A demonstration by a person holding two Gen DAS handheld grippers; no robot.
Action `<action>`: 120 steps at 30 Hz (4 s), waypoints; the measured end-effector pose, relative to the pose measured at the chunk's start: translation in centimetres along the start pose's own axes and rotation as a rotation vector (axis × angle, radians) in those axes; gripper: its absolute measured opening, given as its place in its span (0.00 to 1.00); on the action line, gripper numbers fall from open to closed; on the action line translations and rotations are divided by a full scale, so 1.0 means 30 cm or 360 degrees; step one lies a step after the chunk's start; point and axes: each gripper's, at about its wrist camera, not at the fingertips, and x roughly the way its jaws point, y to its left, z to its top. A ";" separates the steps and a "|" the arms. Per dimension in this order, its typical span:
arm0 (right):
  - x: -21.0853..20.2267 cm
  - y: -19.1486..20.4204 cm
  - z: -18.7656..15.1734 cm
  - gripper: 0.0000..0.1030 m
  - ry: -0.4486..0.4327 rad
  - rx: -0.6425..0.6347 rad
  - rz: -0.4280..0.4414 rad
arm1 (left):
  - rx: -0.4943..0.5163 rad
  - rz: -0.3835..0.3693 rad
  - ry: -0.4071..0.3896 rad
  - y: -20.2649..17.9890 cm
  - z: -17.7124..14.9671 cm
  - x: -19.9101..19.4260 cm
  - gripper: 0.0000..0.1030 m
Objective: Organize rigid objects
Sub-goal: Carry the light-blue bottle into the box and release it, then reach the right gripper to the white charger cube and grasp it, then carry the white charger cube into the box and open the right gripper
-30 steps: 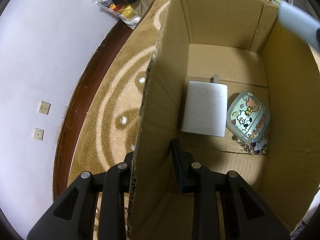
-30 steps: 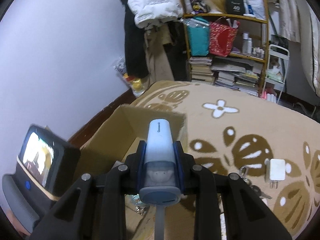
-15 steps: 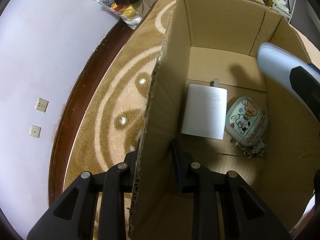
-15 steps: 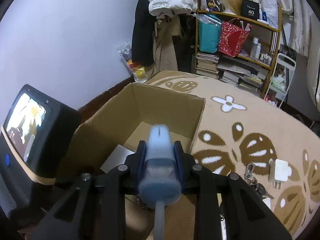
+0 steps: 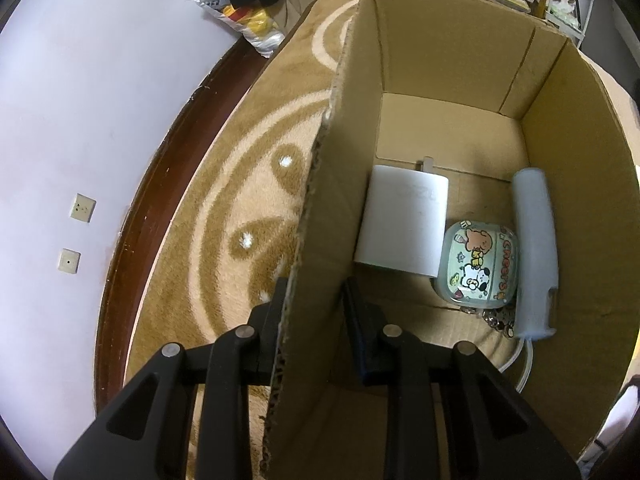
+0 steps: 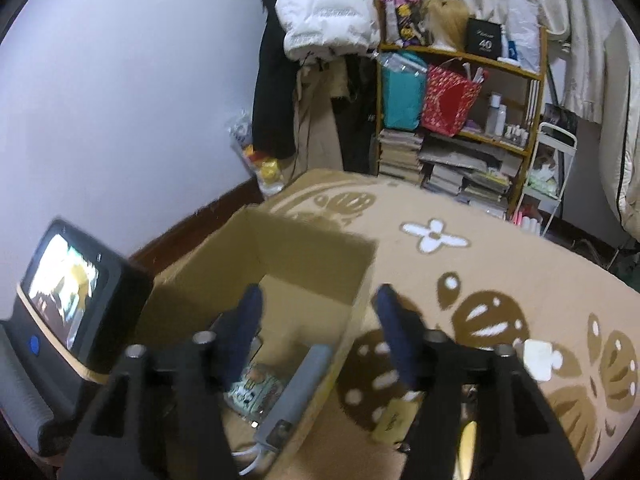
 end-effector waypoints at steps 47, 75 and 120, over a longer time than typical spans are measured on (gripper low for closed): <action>0.197 -0.834 -0.292 0.73 0.0393 0.0978 -0.0457 | 0.0051 0.0086 -0.0007 -0.034 -0.007 -0.017 0.26; 0.196 -0.779 -0.274 0.51 0.0387 0.0921 -0.0438 | 0.0050 0.0089 0.0001 -0.046 -0.005 -0.016 0.26; 0.044 -0.024 -0.010 0.51 0.0057 0.0121 0.0239 | 0.0037 0.0061 -0.0001 -0.020 -0.002 -0.011 0.24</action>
